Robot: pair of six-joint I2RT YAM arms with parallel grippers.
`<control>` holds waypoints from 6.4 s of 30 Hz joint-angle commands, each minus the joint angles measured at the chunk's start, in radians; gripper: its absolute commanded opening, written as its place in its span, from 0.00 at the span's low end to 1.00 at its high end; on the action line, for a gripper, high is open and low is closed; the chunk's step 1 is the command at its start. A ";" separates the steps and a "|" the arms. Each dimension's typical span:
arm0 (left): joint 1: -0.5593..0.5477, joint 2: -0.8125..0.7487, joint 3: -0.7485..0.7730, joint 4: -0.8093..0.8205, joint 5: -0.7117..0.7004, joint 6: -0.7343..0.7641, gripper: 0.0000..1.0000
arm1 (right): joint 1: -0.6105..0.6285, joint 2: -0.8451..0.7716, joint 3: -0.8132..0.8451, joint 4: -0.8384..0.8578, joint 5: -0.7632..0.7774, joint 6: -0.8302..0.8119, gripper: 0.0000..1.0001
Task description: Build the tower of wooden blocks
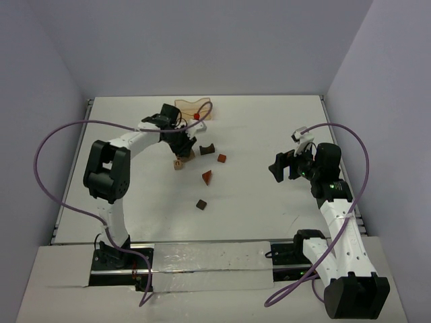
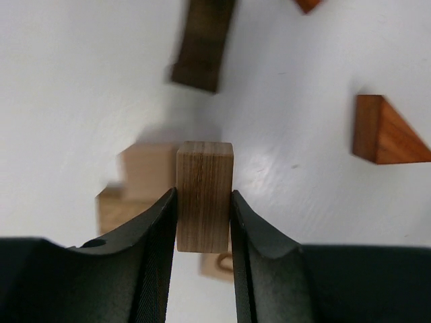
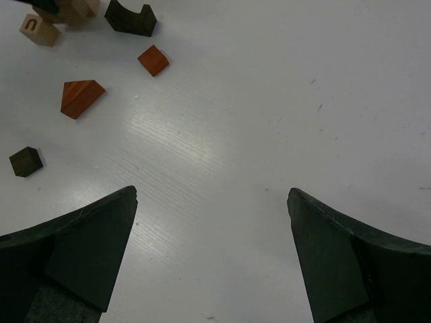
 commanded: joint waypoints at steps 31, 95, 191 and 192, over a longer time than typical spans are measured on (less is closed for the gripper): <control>0.014 0.017 -0.127 0.269 -0.168 -0.115 0.00 | -0.003 0.011 0.051 0.018 0.008 0.007 1.00; -0.207 0.035 0.007 0.187 -0.111 0.002 0.00 | -0.005 0.012 0.048 -0.001 0.012 0.000 1.00; -0.081 -0.157 0.131 -0.135 0.208 0.134 0.87 | 0.000 0.044 0.050 0.000 -0.020 -0.013 1.00; -0.067 -0.179 0.121 -0.125 0.212 0.115 0.86 | 0.000 0.042 0.050 0.000 -0.020 -0.013 1.00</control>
